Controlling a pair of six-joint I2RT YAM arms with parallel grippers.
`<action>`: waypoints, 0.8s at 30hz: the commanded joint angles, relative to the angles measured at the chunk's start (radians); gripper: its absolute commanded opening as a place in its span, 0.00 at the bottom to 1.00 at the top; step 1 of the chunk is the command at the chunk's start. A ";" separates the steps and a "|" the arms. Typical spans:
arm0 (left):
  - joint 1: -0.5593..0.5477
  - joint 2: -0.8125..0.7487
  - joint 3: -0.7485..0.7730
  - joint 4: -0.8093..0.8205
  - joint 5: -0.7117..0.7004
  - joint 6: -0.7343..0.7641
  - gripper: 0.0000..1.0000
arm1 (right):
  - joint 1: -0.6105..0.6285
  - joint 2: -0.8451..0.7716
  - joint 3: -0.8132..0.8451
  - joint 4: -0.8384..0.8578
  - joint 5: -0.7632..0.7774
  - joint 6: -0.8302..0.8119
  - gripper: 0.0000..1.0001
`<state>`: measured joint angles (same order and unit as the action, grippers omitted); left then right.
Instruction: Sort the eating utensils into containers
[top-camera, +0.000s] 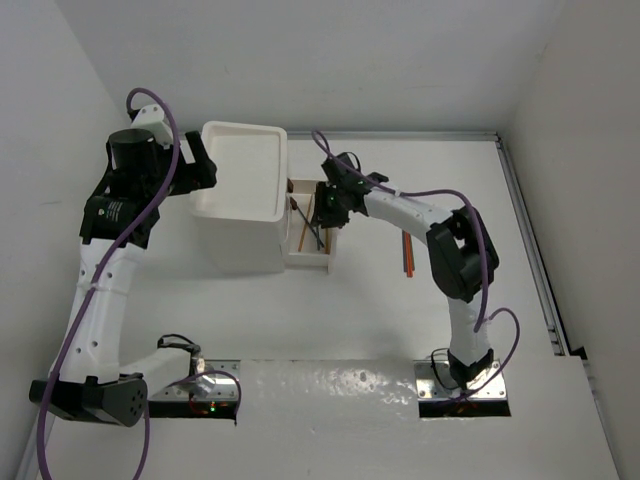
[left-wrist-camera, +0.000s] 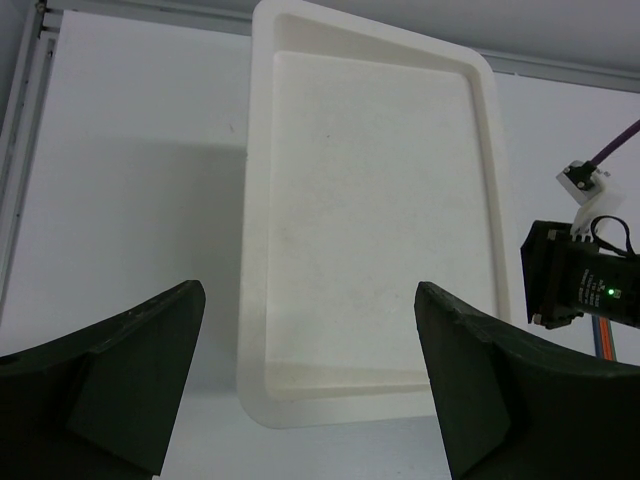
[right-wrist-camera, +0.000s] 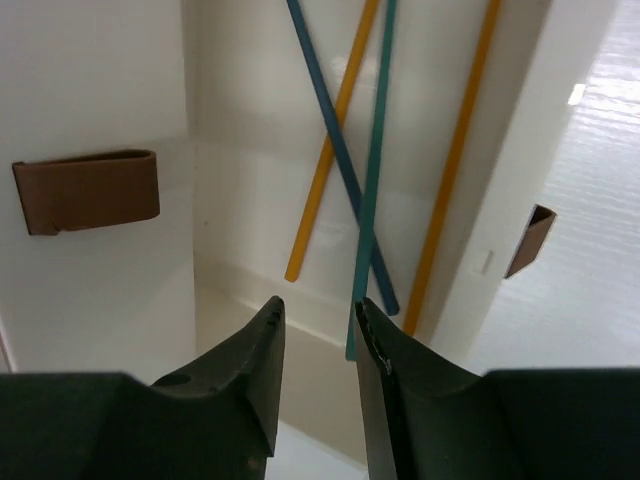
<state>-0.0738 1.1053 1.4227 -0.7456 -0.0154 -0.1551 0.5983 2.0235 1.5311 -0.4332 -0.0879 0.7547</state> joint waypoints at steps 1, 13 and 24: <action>-0.014 -0.027 0.004 0.018 -0.003 0.002 0.84 | 0.006 -0.081 0.020 0.005 0.051 -0.015 0.35; -0.014 -0.018 0.001 0.034 0.011 -0.003 0.84 | -0.155 -0.424 -0.373 -0.088 0.289 -0.248 0.22; -0.014 -0.015 0.004 0.029 0.034 -0.009 0.84 | -0.301 -0.384 -0.577 -0.032 0.281 -0.287 0.19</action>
<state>-0.0738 1.1038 1.4227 -0.7452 0.0078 -0.1593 0.3023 1.6260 0.9581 -0.5091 0.1799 0.4881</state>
